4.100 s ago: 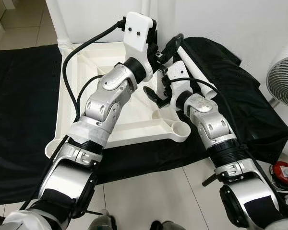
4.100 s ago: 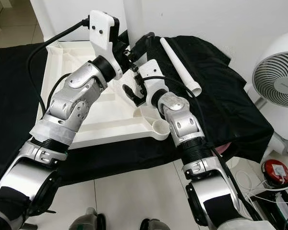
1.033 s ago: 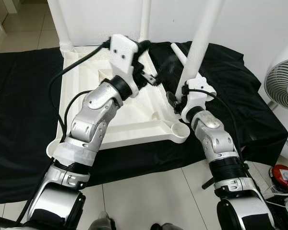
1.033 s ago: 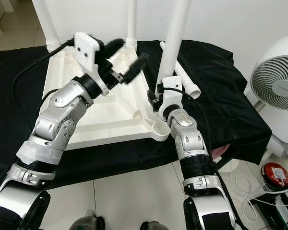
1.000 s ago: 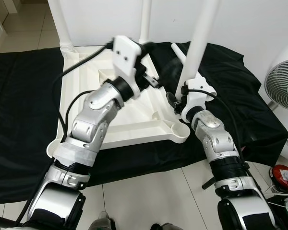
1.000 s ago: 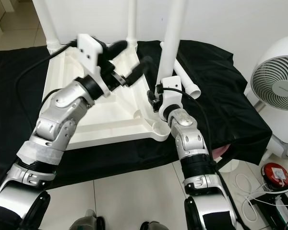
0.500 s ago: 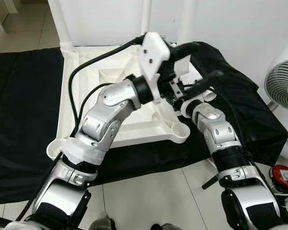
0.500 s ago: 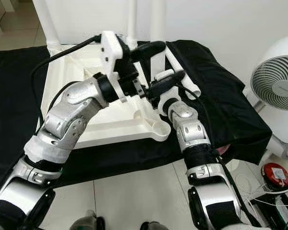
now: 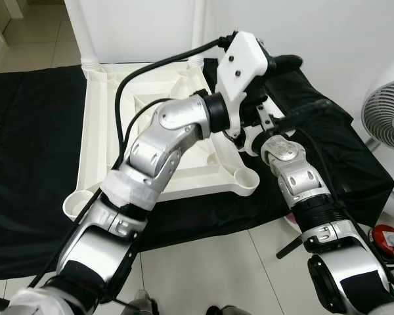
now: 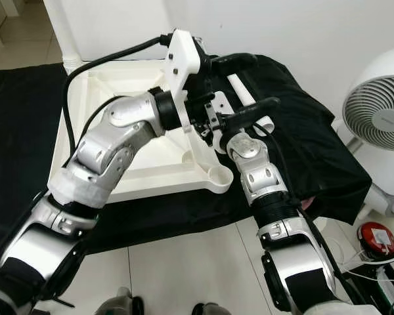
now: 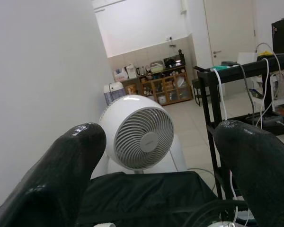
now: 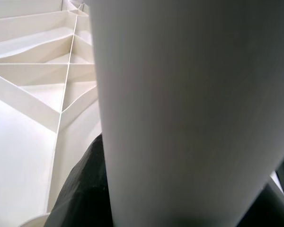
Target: Building children table
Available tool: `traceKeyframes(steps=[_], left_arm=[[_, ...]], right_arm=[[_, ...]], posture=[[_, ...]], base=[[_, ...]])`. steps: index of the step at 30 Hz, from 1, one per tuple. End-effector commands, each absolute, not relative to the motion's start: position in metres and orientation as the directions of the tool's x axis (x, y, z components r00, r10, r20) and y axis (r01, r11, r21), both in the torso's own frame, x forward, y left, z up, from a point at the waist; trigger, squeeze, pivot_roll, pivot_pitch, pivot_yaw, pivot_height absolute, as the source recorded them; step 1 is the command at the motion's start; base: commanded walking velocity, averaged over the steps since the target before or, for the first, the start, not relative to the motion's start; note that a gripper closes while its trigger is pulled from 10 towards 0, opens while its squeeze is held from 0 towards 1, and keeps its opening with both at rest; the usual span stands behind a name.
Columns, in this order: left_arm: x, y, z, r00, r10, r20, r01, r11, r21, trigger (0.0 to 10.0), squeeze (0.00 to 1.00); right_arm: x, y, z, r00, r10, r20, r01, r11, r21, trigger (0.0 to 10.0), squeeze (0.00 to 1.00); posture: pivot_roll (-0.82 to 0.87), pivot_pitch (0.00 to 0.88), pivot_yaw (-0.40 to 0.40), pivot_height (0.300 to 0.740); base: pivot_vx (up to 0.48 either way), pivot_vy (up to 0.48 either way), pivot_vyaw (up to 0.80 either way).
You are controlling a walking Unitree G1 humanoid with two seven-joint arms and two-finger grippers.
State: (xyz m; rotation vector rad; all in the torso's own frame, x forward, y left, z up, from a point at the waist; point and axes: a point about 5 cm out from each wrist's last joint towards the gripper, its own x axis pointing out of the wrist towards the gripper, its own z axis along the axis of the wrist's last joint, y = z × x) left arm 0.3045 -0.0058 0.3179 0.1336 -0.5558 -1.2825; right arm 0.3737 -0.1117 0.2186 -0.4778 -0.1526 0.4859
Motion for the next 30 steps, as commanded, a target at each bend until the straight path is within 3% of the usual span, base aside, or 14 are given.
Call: traceKeyframes(steps=[1, 8, 22, 23, 24, 26, 27, 28, 29, 30], left_arm=[[0.311, -0.004, 0.324, 0.251, -0.905, 0.343, 0.842, 0.379, 0.384, 10.0, 0.0], [0.326, 0.005, 0.332, 0.334, -0.87, 0.362, 0.815, 0.46, 0.353, 10.0, 0.0], [0.33, 0.008, 0.336, 0.333, -0.863, 0.379, 0.811, 0.467, 0.351, 10.0, 0.0], [0.322, 0.005, 0.337, 0.283, -0.875, 0.393, 0.832, 0.428, 0.354, 10.0, 0.0], [0.322, 0.005, 0.337, 0.283, -0.875, 0.393, 0.832, 0.428, 0.354, 10.0, 0.0], [0.302, 0.001, 0.338, 0.147, -0.898, 0.416, 0.886, 0.306, 0.349, 10.0, 0.0], [0.302, 0.001, 0.338, 0.147, -0.898, 0.416, 0.886, 0.306, 0.349, 10.0, 0.0], [0.292, 0.003, 0.336, 0.078, -0.901, 0.426, 0.916, 0.234, 0.326, 10.0, 0.0], [0.292, 0.003, 0.336, 0.078, -0.901, 0.426, 0.916, 0.234, 0.326, 10.0, 0.0], [0.285, 0.005, 0.334, 0.026, -0.901, 0.434, 0.938, 0.172, 0.301, 10.0, 0.0]], right_arm=[[0.371, -0.11, 0.222, 0.865, 0.5, 0.053, -0.407, 0.759, -0.508, 10.0, 0.0], [0.367, -0.111, 0.227, 0.852, 0.508, 0.123, -0.392, 0.777, -0.492, 10.0, 0.0], [0.372, -0.116, 0.228, 0.869, 0.474, 0.141, -0.362, 0.804, -0.472, 10.0, 0.0], [0.376, -0.117, 0.227, 0.888, 0.44, 0.132, -0.347, 0.831, -0.434, 10.0, 0.0], [0.376, -0.117, 0.227, 0.888, 0.44, 0.132, -0.347, 0.831, -0.434, 10.0, 0.0], [0.382, -0.12, 0.224, 0.923, 0.368, 0.115, -0.319, 0.896, -0.308, 10.0, 0.0], [0.382, -0.12, 0.224, 0.923, 0.368, 0.115, -0.319, 0.896, -0.308, 10.0, 0.0], [0.384, -0.122, 0.223, 0.94, 0.325, 0.107, -0.296, 0.928, -0.225, 10.0, 0.0], [0.384, -0.122, 0.223, 0.94, 0.325, 0.107, -0.296, 0.928, -0.225, 10.0, 0.0], [0.386, -0.125, 0.221, 0.952, 0.289, 0.1, -0.272, 0.951, -0.149, 10.0, 0.0]], posture=[[0.03, 0.018, -0.031, 0.74], [0.03, 0.02, -0.023, 0.74], [0.03, 0.017, -0.024, 0.74], [0.03, 0.017, -0.024, 0.74], [0.03, 0.017, -0.024, 0.74], [0.03, 0.019, -0.027, 0.74], [0.03, 0.019, -0.027, 0.74], [0.03, 0.02, -0.03, 0.74], [0.03, 0.02, -0.03, 0.74], [0.03, 0.021, -0.032, 0.74]], base=[[0.0, 0.0, 0.0], [0.0, 0.0, 0.0], [0.0, 0.0, 0.0], [0.0, 0.0, 0.0], [0.0, 0.0, 0.0], [0.0, 0.0, 0.0], [0.0, 0.0, 0.0], [0.0, 0.0, 0.0], [0.0, 0.0, 0.0], [0.0, 0.0, 0.0]])
